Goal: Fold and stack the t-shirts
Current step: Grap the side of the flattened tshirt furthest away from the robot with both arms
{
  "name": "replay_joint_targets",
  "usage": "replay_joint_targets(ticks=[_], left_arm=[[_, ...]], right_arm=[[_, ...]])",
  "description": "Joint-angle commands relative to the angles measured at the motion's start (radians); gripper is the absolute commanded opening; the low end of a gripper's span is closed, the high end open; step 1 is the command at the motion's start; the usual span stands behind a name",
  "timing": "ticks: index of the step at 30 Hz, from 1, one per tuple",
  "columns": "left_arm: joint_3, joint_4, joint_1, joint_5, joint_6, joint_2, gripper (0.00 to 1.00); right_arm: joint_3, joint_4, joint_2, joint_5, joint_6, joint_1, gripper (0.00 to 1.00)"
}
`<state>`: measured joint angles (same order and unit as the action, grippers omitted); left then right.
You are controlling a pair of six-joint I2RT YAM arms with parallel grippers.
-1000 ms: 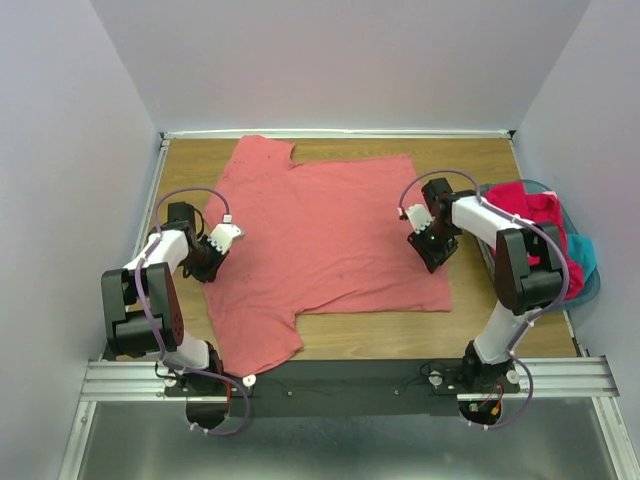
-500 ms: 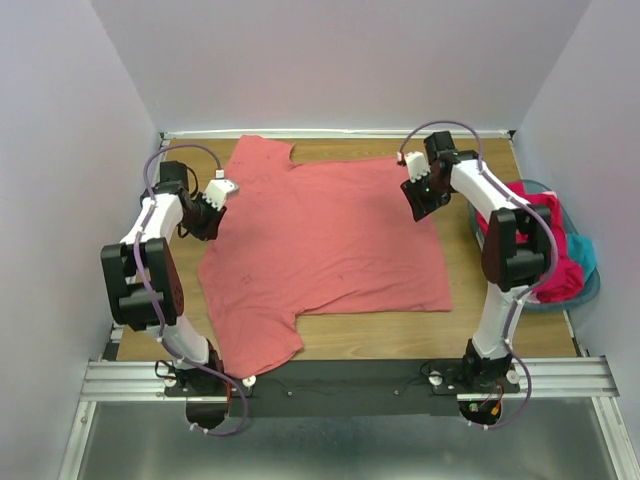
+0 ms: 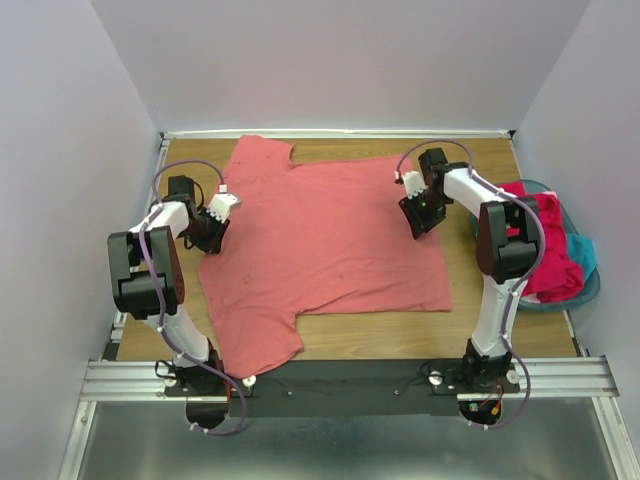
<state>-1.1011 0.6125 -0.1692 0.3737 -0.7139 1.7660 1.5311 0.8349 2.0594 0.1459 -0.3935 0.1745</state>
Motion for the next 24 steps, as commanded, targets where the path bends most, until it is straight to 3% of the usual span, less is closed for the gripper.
replay_joint_targets(ticks=[1,8,13,14,19,24], left_arm=[[0.050,-0.019,-0.009,-0.053,-0.007,-0.023,0.29],[0.236,0.027,-0.015,-0.091,-0.067,-0.158,0.27],[0.199,0.130,-0.015,-0.016,-0.090,-0.252,0.32],[0.126,0.147,-0.015,0.007,-0.085,-0.254,0.39],[-0.280,0.165,-0.015,0.157,0.029,-0.123,0.49],[-0.636,0.135,-0.013,0.243,0.183,0.163,0.50]], right_arm=[[-0.072,-0.020,0.010,-0.025,-0.018,-0.004,0.51],[-0.238,-0.017,-0.116,0.015,-0.031,-0.003,0.51],[-0.215,0.009,-0.231,0.041,-0.024,-0.003,0.53],[-0.189,0.007,-0.240,0.056,-0.019,-0.007,0.54],[0.135,0.007,-0.121,0.072,0.042,-0.041,0.62],[0.433,0.003,0.098,0.063,0.114,-0.082,0.68]])
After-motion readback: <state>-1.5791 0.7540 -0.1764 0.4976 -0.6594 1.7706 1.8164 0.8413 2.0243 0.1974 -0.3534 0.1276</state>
